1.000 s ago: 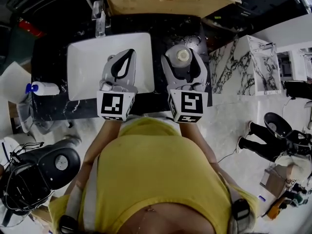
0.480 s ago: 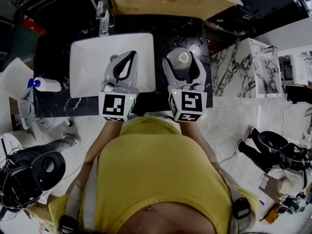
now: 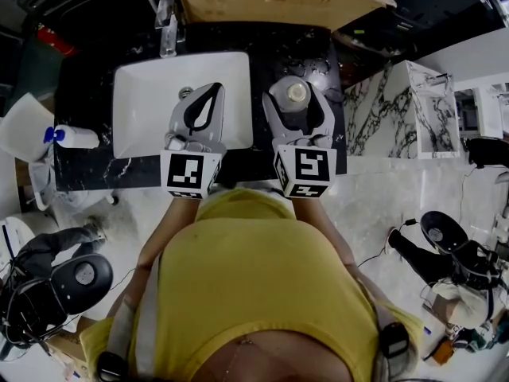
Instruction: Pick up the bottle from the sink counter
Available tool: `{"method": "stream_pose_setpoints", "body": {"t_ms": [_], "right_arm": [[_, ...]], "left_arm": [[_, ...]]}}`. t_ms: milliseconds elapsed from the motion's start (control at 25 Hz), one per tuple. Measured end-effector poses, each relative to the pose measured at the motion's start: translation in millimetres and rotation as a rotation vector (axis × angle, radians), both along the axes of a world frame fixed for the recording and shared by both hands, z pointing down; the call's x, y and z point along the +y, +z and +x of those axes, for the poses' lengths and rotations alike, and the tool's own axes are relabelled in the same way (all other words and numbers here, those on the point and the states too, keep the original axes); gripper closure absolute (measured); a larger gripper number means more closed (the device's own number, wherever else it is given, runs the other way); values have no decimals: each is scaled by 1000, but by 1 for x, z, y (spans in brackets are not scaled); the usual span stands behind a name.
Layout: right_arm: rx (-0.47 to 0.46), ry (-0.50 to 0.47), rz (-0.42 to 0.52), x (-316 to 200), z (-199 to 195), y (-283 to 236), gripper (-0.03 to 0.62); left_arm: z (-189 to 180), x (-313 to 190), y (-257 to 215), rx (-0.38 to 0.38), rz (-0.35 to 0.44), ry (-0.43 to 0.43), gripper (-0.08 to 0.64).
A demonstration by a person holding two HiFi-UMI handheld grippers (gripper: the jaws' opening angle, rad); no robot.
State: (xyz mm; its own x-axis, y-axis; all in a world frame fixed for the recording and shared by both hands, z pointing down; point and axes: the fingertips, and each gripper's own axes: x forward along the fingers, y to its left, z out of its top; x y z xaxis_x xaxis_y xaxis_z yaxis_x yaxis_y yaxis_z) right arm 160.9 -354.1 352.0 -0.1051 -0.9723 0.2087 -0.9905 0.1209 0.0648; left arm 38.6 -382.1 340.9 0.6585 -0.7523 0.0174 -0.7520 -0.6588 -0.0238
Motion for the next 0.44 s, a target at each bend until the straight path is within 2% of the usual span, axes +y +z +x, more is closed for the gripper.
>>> {"method": "stream_pose_setpoints", "body": {"t_ms": [440], "right_arm": [[3,-2,-17,-1,1,4,267]], "left_arm": [[2,-3,4,-6,-9,11,558]]}}
